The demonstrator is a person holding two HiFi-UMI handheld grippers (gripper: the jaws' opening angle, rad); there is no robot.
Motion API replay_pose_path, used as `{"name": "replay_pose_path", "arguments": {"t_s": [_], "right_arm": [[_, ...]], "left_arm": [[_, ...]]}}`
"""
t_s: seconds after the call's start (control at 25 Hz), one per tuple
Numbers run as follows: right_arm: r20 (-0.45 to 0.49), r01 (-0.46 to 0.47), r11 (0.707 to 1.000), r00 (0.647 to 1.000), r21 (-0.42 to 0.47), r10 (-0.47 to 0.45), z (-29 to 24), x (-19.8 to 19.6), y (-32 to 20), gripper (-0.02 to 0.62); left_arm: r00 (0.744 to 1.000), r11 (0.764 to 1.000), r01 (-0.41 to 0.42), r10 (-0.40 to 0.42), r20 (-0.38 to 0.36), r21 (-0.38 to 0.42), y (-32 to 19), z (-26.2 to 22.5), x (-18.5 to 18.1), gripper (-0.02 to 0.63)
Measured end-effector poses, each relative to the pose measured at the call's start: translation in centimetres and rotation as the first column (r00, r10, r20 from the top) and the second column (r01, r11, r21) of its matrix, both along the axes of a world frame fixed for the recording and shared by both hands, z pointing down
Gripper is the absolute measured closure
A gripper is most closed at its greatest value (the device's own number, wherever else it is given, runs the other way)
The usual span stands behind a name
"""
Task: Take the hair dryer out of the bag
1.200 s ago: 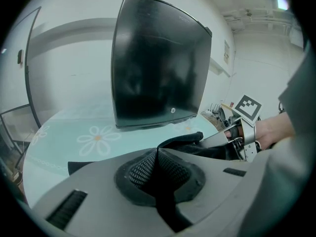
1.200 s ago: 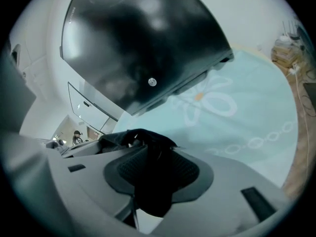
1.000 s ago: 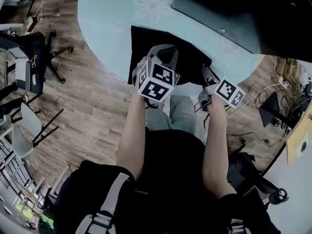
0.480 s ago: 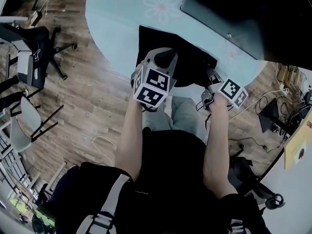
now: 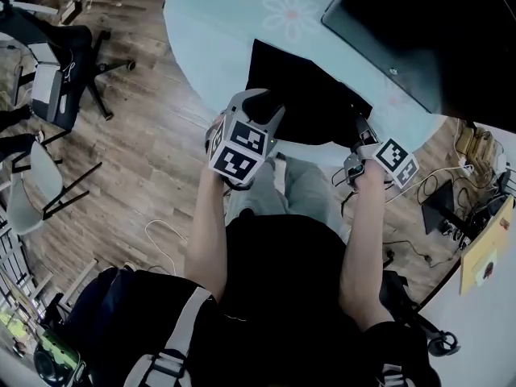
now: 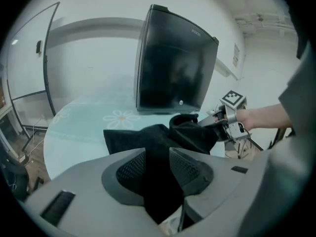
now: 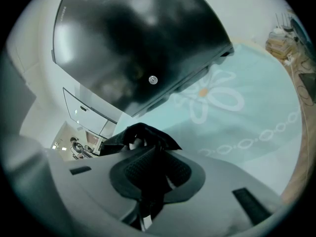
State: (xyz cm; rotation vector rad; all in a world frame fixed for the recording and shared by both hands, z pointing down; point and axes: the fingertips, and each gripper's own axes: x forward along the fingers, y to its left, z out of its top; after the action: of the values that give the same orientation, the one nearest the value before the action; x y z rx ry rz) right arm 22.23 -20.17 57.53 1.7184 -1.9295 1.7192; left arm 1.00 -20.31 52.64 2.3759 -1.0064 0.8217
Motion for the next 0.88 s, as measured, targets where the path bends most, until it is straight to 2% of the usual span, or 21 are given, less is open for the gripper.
{"name": "replay_pose_path", "arguments": {"t_s": [0.12,0.24,0.28,0.32,0.44,0.56,0.76,0.88], "right_arm": [[0.01,-0.006,1.0,1.0,0.006,0.006,-0.2,0.1,0.0,0.549],[0.0,-0.007,1.0,1.0,0.005,0.007,-0.3,0.3,0.2,0.549],[-0.001,-0.008,1.0,1.0,0.004,0.008,-0.2,0.3,0.3,0.549],[0.001,-0.008,1.0,1.0,0.003,0.008,-0.2,0.3,0.3,0.549],[0.005,-0.008,1.0,1.0,0.003,0.008,0.0,0.4,0.1,0.549],[0.0,-0.011,1.0,1.0,0.001,0.011,0.2,0.3,0.1,0.549],[0.033,-0.025,1.0,0.999,0.008,0.025,0.1,0.0,0.2,0.549],[0.056,-0.032,0.999,0.998,0.02,0.031,-0.1,0.0,0.2,0.555]], "left_arm": [[0.995,0.994,-0.068,0.074,0.064,-0.087,2.8,1.9,-1.2,0.4],[0.994,0.989,-0.066,0.077,0.079,-0.136,4.6,3.1,-2.1,0.397],[0.991,0.987,-0.067,0.083,0.105,-0.147,5.0,3.7,-2.5,0.387],[0.983,0.984,-0.08,0.104,0.152,-0.159,5.5,4.4,-2.9,0.387],[0.937,0.969,-0.134,0.193,0.293,-0.207,6.9,6.6,-3.8,0.362],[0.916,0.97,-0.119,0.189,0.353,-0.21,7.0,7.9,-4.2,0.367],[0.923,0.983,-0.069,0.127,0.364,-0.17,6.5,8.2,-4.3,0.464],[0.928,0.988,-0.063,0.109,0.356,-0.138,5.8,7.6,-4.3,0.553]]}}
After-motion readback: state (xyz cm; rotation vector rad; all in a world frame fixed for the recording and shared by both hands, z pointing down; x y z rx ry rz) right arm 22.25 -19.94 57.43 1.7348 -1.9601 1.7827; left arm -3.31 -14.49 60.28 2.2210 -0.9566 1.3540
